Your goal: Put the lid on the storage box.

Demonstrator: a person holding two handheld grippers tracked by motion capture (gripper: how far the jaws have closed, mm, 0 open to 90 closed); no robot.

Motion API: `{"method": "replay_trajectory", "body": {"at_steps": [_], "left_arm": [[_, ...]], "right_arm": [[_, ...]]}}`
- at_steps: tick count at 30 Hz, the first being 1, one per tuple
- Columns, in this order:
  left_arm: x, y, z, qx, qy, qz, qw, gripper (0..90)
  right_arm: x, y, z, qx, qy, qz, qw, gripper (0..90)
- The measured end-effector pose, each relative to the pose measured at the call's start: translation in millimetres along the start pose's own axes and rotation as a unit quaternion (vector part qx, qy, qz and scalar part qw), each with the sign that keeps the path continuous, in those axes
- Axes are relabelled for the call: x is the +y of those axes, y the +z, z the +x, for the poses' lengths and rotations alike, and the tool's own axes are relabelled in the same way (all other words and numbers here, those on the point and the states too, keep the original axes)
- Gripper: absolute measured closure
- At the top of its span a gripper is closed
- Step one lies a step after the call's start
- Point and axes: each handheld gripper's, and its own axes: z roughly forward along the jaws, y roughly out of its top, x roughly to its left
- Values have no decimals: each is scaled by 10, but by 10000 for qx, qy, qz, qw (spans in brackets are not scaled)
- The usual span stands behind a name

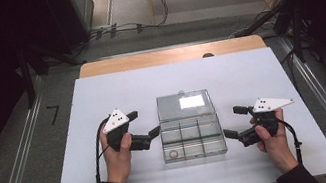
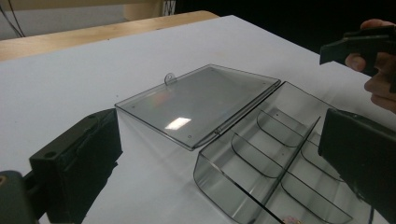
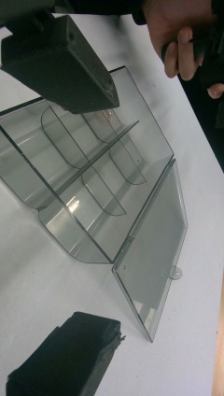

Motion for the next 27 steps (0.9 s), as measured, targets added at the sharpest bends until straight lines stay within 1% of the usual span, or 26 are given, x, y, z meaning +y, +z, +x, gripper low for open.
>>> {"method": "replay_trajectory", "body": {"at_steps": [4, 6, 8, 9, 17, 20, 27], "left_arm": [[50, 54, 45, 8, -67, -53, 10000, 4], [67, 88, 69, 54, -69, -47, 10000, 5], [73, 111, 94, 16, -138, -81, 9999, 6], [76, 120, 102, 42, -153, -74, 9998, 6], [67, 206, 182, -31, -287, -26, 9996, 7], [56, 263, 228, -75, -380, 24, 9992, 6], [67, 404, 289, -68, -442, 92, 9990, 6]], "right_arm": [[4, 12, 6, 17, -8, 21, 10000, 0], [7, 17, 10, 27, -3, 18, 10000, 0], [9, 26, 12, 46, -1, 20, 10000, 0], [9, 35, 15, 43, -6, 33, 10000, 0], [20, 91, 0, 27, 4, 81, 10000, 0], [34, 112, -12, 17, 5, 100, 9999, 0], [88, 171, -27, 9, -19, 159, 9999, 0]]}}
